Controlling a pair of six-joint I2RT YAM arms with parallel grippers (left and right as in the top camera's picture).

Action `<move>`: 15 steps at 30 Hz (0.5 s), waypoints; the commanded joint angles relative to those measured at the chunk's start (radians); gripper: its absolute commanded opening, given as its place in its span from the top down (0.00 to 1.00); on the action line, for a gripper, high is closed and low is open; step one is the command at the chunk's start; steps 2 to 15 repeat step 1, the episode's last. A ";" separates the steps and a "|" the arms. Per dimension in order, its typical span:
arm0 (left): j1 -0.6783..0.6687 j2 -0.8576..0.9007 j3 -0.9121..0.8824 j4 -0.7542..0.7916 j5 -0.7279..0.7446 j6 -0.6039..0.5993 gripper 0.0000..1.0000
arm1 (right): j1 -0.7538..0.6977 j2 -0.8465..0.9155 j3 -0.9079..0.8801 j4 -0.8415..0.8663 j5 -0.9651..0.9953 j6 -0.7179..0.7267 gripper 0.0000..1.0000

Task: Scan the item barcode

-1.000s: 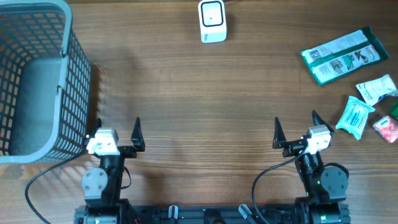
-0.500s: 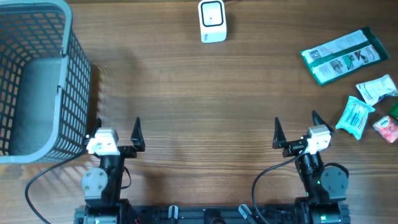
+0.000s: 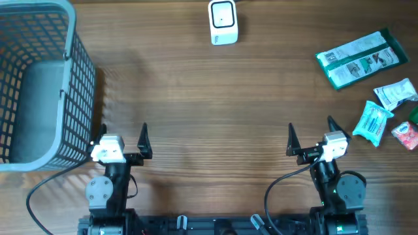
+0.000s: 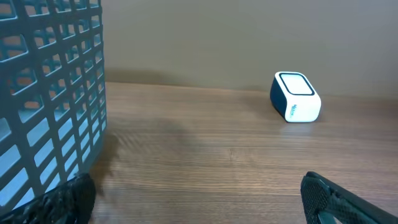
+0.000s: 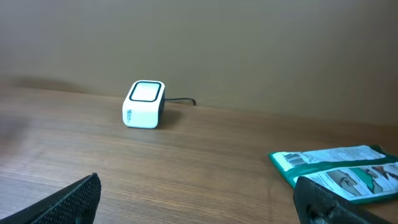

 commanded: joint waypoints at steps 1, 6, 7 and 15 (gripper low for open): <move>-0.006 -0.012 -0.013 0.006 -0.017 -0.017 0.00 | 0.003 -0.009 -0.001 0.003 0.014 -0.005 0.00; -0.006 -0.012 -0.013 0.006 -0.017 -0.017 0.00 | 0.003 -0.009 -0.001 0.003 0.014 -0.005 0.00; -0.006 -0.012 -0.013 0.006 -0.017 -0.017 0.00 | 0.003 -0.009 -0.001 0.003 0.014 -0.005 0.00; -0.006 -0.012 -0.013 0.006 -0.017 -0.017 0.00 | 0.003 -0.009 -0.001 0.003 0.014 -0.005 0.00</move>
